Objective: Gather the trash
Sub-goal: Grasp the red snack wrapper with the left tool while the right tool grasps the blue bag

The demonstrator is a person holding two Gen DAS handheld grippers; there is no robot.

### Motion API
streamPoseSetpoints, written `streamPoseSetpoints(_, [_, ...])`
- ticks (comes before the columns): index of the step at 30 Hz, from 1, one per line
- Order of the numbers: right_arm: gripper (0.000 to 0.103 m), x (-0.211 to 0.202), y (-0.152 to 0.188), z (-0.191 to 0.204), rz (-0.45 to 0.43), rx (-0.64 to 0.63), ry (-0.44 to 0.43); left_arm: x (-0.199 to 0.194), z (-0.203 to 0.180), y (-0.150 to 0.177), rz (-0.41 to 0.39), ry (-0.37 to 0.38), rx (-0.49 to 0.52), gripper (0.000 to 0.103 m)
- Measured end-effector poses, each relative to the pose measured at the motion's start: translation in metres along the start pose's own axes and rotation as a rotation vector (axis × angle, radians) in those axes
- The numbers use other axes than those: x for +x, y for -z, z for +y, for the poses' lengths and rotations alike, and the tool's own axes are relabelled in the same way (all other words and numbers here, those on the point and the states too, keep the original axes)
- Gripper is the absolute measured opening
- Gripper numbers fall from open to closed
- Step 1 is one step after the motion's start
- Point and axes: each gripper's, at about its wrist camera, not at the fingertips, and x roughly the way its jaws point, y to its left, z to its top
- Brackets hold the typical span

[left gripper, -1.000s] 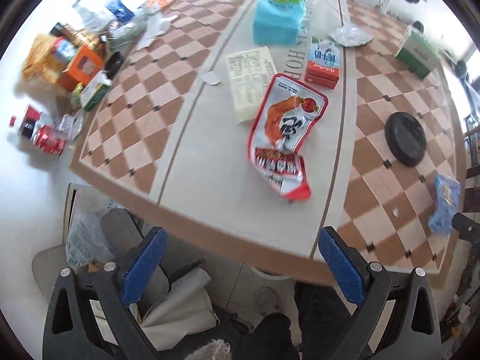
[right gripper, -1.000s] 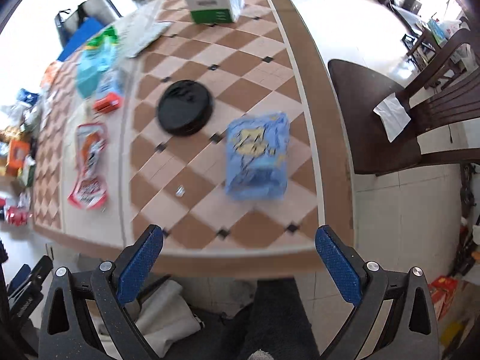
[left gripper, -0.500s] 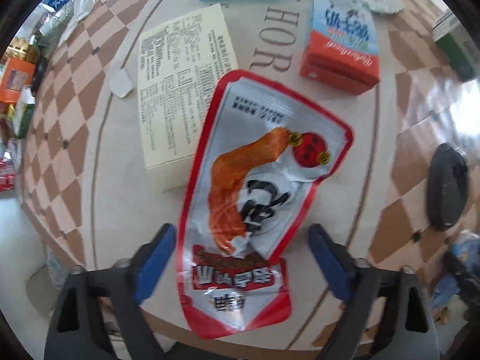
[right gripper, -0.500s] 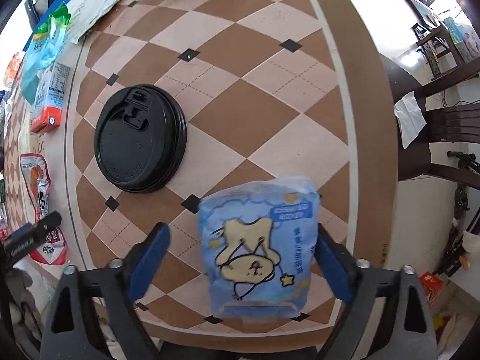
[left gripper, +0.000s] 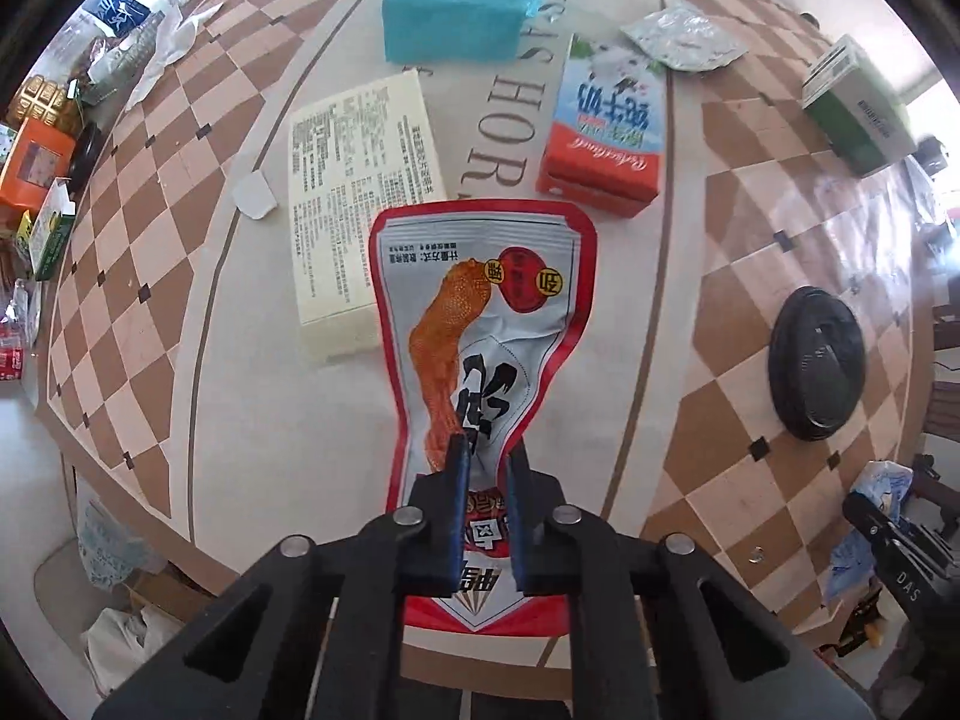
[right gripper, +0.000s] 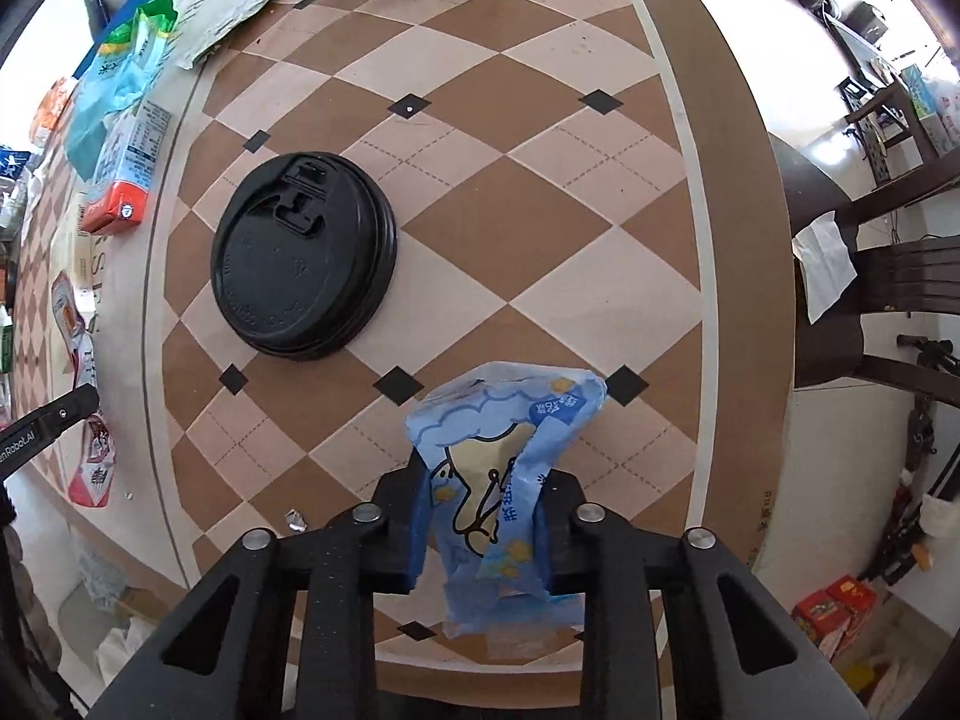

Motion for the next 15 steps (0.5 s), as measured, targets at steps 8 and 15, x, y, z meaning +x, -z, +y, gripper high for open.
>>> streamPoseSetpoints(8, [0.023, -0.029, 0.013, 0.001, -0.042, 0.001, -0.052, -0.022, 0.027, 0.022, -0.04, 0.063, -0.084, 0.001])
streamPoseSetpoints(15, [0.023, -0.047, 0.034, 0.017, -0.07, -0.007, -0.097, -0.048, 0.044, 0.051, -0.089, 0.085, -0.107, 0.0])
